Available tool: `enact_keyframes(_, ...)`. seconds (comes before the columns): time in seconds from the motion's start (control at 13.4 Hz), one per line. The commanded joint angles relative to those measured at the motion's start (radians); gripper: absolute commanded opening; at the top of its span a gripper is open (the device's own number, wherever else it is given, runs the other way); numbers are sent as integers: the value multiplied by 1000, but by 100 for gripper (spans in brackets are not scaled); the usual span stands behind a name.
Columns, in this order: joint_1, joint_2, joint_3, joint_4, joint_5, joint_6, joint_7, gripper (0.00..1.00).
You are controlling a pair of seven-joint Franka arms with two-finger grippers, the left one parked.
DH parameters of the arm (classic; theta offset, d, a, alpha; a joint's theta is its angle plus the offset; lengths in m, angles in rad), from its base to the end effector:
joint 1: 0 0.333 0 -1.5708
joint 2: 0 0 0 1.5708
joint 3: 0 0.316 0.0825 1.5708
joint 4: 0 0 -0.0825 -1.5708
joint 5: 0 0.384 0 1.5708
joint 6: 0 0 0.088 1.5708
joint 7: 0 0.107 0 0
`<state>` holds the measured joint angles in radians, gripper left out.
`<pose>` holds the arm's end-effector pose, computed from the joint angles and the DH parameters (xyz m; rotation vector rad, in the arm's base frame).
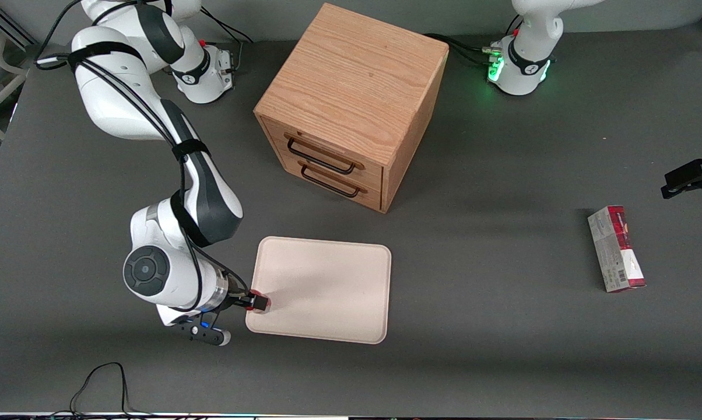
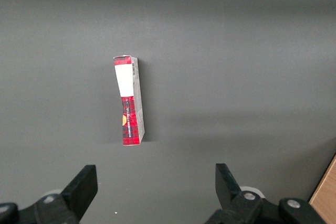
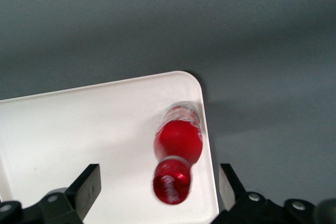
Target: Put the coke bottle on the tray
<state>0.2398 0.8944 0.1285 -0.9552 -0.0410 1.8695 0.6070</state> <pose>0.7415 0.2423 0.3378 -3.0470 0.4233 0.0081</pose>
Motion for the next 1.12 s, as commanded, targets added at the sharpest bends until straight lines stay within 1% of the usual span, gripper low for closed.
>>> enact_keyframes(0.0, 9, 2, -4, 30, -23, -22, 22, 100)
enact_keyframes(0.15, 1, -34, -3, 15, -51, -85, 1, 100)
enact_keyframes(0.3, -25, -101, -4, -29, -40, -185, -99, 100)
enact_keyframes(0.37, -52, -157, -4, -84, -37, -216, -151, 100)
enact_keyframes(0.6, -114, -351, -4, -314, -36, -219, -283, 100)
enact_keyframes(0.75, -172, -451, -6, -399, -27, -237, -398, 100)
enact_keyframes(0.82, -191, -497, -7, -433, -11, -268, -456, 100)
enact_keyframes(0.89, -206, -549, -10, -482, -8, -277, -504, 100)
enact_keyframes(1.04, -203, -670, -47, -621, -7, -256, -549, 100)
